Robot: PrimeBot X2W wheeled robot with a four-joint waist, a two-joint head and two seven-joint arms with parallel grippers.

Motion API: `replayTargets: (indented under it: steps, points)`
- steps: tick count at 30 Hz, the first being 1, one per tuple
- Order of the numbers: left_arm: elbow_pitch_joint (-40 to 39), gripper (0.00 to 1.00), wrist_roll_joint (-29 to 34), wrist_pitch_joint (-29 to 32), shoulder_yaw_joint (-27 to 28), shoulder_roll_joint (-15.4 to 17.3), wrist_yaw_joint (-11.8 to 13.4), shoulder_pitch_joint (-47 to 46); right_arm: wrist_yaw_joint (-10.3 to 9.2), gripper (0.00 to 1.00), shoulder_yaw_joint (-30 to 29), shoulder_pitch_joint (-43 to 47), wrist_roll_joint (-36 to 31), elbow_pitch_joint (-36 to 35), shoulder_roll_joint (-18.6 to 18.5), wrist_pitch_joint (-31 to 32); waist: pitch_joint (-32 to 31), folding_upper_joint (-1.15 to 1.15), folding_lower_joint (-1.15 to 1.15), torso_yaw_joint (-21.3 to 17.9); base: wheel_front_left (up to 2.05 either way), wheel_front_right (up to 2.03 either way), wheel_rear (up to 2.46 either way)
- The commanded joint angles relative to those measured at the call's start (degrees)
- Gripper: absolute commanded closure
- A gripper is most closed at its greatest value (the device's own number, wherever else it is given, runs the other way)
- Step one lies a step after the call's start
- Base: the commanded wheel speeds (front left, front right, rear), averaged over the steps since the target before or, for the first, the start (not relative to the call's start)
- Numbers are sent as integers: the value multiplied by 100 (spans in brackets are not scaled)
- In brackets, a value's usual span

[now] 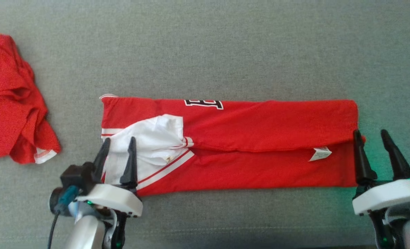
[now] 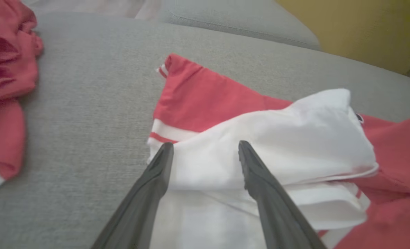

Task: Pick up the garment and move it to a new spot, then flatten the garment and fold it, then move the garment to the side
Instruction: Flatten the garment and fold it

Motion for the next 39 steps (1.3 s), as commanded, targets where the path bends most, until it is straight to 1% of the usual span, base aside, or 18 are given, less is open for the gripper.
replayTargets:
  steps: [1,7,15,19,23,28,39]
  points:
    - [-268,0,9,-29,257,65,77,43,-4,0,82,76,-132,-346,28,-152,-78,0,0,-11,0,0,0]
    - [-957,0,157,-30,477,208,336,194,-4,0,28,124,-515,-783,174,-419,-349,0,0,-26,0,0,0]
    - [-1526,0,288,155,537,427,501,248,-4,0,269,116,-692,-1003,224,-325,-713,0,0,-85,0,0,0]
    - [-1689,0,297,265,545,491,551,367,-4,0,487,191,-663,-1068,234,-273,-829,0,0,-112,0,0,0]
    - [-1827,0,312,349,519,510,602,460,-4,0,581,236,-637,-1094,240,-253,-885,0,0,-110,0,0,0]
    - [-1944,0,331,418,482,539,640,523,-4,0,622,262,-615,-1107,246,-231,-905,0,0,-108,0,0,0]
    - [-1952,0,317,445,390,571,622,515,-4,0,633,279,-560,-1084,249,-249,-905,0,0,-110,0,0,0]
